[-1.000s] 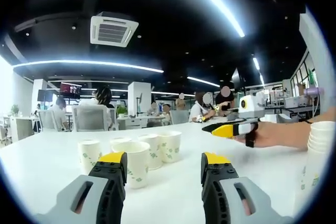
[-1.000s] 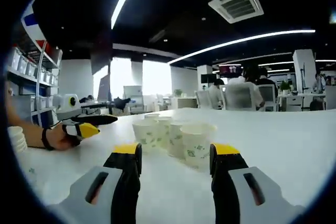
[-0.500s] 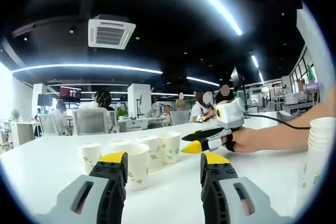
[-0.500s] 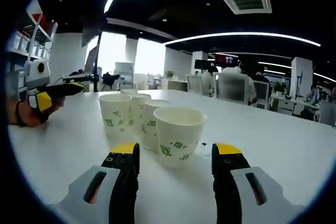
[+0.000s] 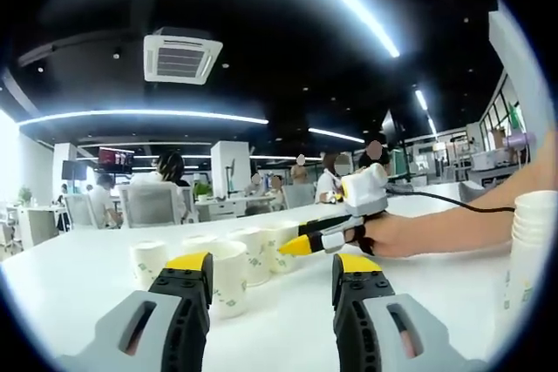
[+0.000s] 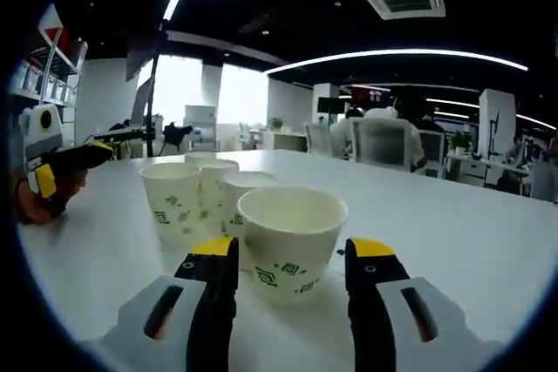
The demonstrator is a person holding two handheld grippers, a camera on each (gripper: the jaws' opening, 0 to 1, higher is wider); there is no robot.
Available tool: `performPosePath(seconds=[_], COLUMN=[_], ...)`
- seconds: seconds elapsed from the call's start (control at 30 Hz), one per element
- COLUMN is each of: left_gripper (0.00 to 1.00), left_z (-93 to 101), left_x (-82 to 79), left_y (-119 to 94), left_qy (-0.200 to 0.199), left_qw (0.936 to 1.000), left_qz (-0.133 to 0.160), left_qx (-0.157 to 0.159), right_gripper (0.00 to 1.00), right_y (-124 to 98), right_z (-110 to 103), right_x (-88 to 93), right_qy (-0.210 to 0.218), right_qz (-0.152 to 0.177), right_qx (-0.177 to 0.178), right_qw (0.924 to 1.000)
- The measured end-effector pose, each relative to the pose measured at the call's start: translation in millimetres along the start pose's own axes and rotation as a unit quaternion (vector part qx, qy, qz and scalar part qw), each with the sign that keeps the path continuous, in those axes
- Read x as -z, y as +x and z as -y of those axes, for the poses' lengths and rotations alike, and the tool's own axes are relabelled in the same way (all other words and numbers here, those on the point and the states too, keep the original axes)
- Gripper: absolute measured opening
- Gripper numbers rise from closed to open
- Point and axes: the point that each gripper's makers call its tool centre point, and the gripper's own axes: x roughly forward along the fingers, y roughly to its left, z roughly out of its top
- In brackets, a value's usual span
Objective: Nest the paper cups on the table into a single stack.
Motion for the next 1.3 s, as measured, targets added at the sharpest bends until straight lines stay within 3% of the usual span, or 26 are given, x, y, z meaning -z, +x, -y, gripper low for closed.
performPosePath(seconds=[0.8,1.3], left_gripper=[0.59,0.59], left_z=[3.9,2.2], left_x=[2.2,2.9], left_y=[1.7,2.4], left_qy=[0.0,0.001], left_qw=[1.0,1.0], left_qz=[-0.002,-0.002], left_qx=[0.003,0.003], right_gripper=[0.45,0.45], right_y=[8.7,-23.7], right_z=[2.1,9.9], right_x=[1.5,-12.5], right_qy=[-0.001,0.011], right_qz=[0.001,0.029], right_qx=[-0.013,-0.003], right_qw=[0.9999,0.9995])
